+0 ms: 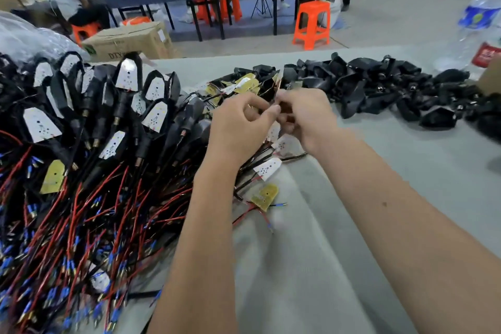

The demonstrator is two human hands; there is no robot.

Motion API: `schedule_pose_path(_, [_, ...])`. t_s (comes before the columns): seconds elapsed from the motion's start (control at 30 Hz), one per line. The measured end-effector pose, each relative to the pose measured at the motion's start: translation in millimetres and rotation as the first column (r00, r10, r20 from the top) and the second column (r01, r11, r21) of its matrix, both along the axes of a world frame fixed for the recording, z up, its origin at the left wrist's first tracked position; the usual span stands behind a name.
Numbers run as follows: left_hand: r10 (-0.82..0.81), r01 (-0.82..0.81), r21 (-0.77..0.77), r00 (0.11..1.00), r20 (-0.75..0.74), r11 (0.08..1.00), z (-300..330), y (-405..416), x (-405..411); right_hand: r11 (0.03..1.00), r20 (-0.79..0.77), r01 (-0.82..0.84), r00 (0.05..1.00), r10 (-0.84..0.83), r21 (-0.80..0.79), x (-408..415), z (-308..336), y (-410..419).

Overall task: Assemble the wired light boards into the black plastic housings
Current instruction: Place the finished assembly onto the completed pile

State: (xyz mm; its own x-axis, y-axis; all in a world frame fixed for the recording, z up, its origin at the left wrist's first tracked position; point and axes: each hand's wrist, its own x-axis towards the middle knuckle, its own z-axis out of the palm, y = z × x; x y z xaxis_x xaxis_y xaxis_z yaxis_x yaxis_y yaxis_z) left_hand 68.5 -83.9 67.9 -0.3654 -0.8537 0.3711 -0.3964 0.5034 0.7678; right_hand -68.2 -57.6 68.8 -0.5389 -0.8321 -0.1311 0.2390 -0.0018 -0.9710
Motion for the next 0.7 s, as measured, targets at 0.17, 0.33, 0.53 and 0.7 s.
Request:
schedule_pose_path(0.17, [-0.274,0.253,0.133,0.947,0.169,0.958,-4,13,-22,0.966,0.117,0.136,0.987,-0.112,-0.220,-51,0,50])
schedule_pose_path(0.33, [-0.150,0.141,0.058,0.965,0.213,0.988,-26,14,-64,0.949,0.060,0.268,0.963,-0.261,-0.168,-85,-33,92])
schedule_pose_path(0.53, [-0.062,0.156,-0.111,0.809,0.585,0.982,-39,-6,-121,0.970,0.156,0.178,0.976,-0.152,-0.168,-89,-67,102])
schedule_pose_path(0.7, [0.053,0.029,-0.143,0.842,0.537,0.989,-47,-1,-136,0.968,0.241,0.110,0.969,-0.054,-0.227,-90,-70,106])
